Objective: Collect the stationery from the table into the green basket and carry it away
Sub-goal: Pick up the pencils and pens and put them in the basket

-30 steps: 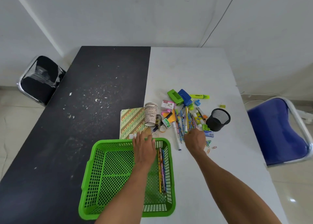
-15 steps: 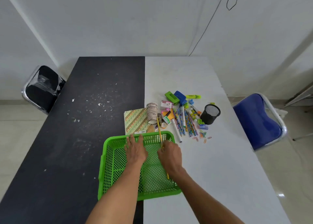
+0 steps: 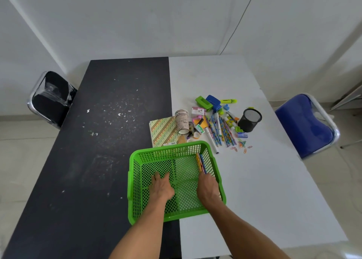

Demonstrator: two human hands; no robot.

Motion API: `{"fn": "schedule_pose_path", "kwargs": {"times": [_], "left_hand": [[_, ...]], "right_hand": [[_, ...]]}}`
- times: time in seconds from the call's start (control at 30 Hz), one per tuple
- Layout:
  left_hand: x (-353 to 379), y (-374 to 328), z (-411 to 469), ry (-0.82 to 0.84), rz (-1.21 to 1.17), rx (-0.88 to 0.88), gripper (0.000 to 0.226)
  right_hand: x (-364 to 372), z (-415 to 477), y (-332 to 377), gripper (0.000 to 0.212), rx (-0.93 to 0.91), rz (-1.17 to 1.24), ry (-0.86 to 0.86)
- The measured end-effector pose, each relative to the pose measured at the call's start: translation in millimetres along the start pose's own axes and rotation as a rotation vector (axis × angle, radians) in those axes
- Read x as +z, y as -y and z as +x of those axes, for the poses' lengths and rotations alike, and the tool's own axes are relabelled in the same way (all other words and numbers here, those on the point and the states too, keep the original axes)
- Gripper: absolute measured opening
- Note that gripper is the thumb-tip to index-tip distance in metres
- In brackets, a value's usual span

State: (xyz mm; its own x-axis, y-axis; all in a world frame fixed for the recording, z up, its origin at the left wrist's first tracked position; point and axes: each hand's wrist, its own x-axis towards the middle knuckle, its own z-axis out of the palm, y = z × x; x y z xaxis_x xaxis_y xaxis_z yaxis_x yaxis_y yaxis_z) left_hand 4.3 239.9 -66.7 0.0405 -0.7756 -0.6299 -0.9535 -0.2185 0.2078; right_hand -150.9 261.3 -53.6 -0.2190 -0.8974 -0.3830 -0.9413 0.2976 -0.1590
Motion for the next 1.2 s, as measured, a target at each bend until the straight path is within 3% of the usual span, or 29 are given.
{"fn": "schedule_pose_path", "kwargs": {"times": [0.47, 0.63, 0.87, 1.0, 1.2], "left_hand": [[5, -3, -1, 0.031, -0.056, -0.005, 0.077], [-3, -17, -2, -0.103, -0.096, 0.109, 0.069], [-42, -68, 1, -0.32, -0.127, 0.323, 0.052], [-65, -104, 6, -0.325, -0.097, 0.352, 0.051], [-77, -149, 30, -0.285, -0.061, 0.353, 0.044]], "right_hand": [[1, -2, -2, 0.03, 0.013, 0.016, 0.017], [-13, 1, 5, 0.028, 0.019, 0.117, -0.019], [-68, 20, 5, 0.013, -0.073, 0.199, -0.177], [-101, 44, -14, 0.023, -0.08, 0.203, -0.252], [-125, 87, -64, 0.026, 0.033, 0.262, -0.184]]}}
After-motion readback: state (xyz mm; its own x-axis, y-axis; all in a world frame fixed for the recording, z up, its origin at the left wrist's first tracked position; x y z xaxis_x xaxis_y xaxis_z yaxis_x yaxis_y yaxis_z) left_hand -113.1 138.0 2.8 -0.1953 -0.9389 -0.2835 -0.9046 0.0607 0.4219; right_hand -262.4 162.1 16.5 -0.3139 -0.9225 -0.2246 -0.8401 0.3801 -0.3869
